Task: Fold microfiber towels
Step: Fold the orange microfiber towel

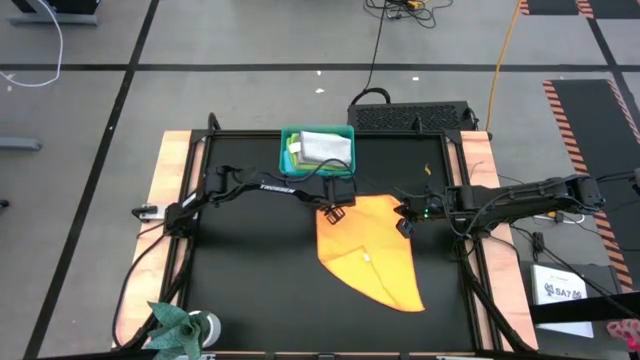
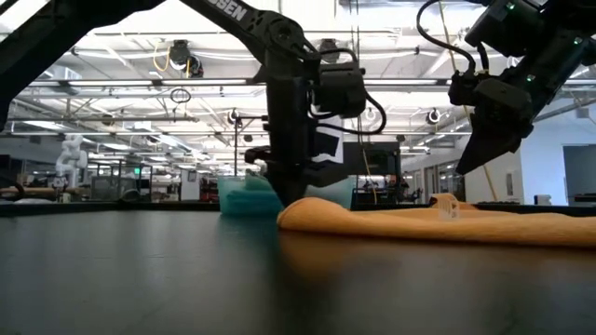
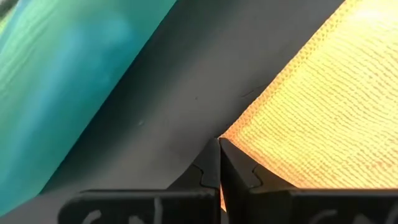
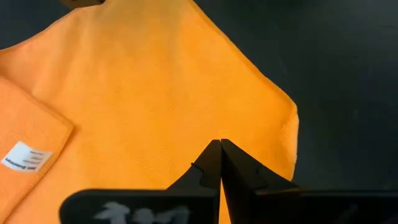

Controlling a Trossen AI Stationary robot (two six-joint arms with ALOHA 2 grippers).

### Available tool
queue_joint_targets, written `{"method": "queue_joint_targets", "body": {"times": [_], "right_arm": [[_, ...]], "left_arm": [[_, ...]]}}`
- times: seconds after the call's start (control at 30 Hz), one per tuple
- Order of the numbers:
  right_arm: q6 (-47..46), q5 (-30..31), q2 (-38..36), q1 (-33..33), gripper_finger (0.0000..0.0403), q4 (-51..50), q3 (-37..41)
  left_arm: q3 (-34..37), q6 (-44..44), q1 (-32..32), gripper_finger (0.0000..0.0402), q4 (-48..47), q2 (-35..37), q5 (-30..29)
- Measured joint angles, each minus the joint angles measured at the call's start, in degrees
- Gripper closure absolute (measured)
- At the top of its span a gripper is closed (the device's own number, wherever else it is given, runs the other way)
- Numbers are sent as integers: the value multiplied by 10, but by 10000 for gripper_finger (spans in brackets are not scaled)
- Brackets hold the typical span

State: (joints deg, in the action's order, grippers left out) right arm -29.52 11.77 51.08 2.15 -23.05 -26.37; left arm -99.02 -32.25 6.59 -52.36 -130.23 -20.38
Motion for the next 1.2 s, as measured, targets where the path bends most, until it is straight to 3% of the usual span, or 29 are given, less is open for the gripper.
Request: {"method": "queue_joint_targets", "body": {"times": [0.27,0.5,0.6,0.73,0.97,1.2], "right_arm": [[2,-18,2,0,403,4,0],[0,-202,1,-17,403,51,0],[-24,-238,6,-43,403,55,0],[-38,-219,17,-74,403,52,0],[-53,-193,21,-85,403,50,1],[-69,-195,17,-97,403,52,1]], "left_arm": [[2,1,-4,401,-8,9,9],[1,26,-11,401,4,80,52],[3,37,-23,400,7,86,95],[2,62,-47,400,75,92,186],[3,195,-96,388,215,71,209],[2,303,-117,337,259,53,239]]}}
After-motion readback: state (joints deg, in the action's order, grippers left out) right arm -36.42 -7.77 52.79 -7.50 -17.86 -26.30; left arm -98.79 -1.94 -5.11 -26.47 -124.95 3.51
